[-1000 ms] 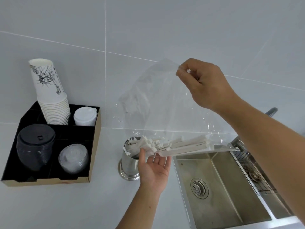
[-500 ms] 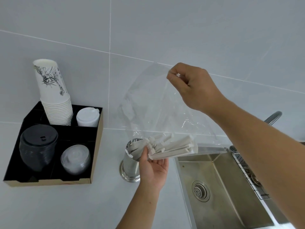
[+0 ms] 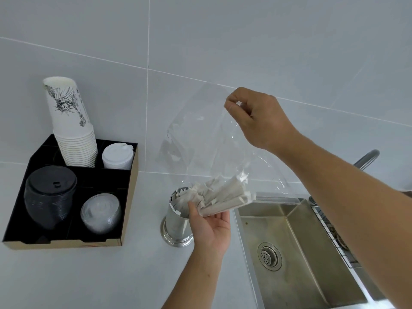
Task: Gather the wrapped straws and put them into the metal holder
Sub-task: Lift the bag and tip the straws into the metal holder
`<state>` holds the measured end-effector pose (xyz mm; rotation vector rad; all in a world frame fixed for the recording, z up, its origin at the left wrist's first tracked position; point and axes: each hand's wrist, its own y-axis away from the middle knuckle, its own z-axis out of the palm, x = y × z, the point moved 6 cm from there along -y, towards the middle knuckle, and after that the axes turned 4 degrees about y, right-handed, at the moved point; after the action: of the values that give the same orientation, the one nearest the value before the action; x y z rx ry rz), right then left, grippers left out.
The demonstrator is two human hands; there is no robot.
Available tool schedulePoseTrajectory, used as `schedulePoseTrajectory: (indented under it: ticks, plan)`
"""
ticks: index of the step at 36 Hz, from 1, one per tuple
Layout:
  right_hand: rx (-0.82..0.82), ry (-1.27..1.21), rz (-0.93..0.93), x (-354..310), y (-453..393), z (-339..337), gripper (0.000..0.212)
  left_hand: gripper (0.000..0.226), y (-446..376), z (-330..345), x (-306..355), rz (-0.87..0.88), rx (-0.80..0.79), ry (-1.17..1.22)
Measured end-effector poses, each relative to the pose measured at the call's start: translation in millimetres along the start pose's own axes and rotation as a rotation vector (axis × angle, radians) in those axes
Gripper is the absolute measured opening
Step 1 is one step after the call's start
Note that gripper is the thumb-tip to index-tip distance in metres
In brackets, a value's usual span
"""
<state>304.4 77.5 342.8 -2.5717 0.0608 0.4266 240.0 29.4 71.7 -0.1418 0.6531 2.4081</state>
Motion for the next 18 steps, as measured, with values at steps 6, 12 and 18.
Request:
schedulePoseTrajectory:
  ticks: [6,12,18]
  plan:
    - [0.028,0.054,-0.019,-3,-2,1,0.014,0.036,11,-12,-7,-0.098,0.018,-0.119]
    - [0.008,0.023,-0.016,-7,0,4,0.014,0.018,15,-7,-8,-0.096,0.02,-0.106]
    - [-0.16,0.014,0.047,-4,12,7,0.029,0.017,11,-8,-4,-0.045,0.072,-0.057]
